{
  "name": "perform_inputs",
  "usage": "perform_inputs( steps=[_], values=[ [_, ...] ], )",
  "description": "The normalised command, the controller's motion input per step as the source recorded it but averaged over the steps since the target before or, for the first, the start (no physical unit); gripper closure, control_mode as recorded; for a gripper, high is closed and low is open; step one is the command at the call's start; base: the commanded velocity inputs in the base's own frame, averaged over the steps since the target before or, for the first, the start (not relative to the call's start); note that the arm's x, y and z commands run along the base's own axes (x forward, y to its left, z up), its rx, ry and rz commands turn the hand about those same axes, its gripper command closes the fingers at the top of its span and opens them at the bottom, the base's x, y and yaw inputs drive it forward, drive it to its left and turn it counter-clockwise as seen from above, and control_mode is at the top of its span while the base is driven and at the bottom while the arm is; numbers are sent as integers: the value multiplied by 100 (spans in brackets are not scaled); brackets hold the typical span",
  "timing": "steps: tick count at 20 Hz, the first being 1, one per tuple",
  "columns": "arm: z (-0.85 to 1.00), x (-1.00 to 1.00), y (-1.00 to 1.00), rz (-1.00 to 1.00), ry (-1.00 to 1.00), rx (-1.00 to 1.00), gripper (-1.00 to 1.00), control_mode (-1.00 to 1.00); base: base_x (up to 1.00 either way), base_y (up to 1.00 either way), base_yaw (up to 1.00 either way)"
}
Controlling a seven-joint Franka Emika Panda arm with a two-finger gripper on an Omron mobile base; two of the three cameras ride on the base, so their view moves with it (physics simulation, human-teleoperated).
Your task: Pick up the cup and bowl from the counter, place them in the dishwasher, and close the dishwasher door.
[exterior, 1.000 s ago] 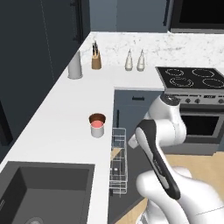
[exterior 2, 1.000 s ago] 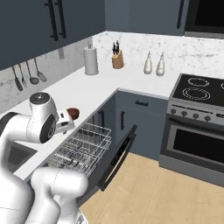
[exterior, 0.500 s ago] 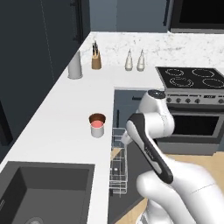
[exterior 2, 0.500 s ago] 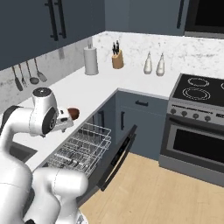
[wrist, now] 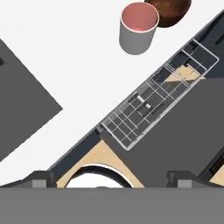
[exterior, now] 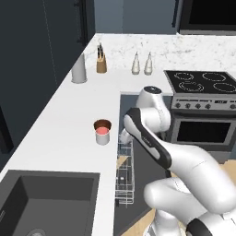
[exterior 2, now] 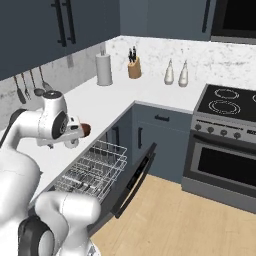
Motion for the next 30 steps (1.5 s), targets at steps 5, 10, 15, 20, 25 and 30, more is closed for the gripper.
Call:
perform_inputs(
  steps=[5, 10, 15, 20, 25, 30],
  values=[
    [0, 47, 0, 0, 1, 0, -100, -100, 0, 0, 0],
    [0, 29, 21, 0, 0, 0, -100, -100, 0, 0, 0],
    [-14, 18, 38, 1, 0, 0, -100, -100, 0, 0, 0],
    [-28, 29, 40, 1, 0, -1, -100, -100, 0, 0, 0],
    [-22, 35, 37, 0, 0, 0, -100, -100, 0, 0, 0],
    [-20, 40, 34, 0, 0, 0, -100, -100, 0, 0, 0]
  ],
)
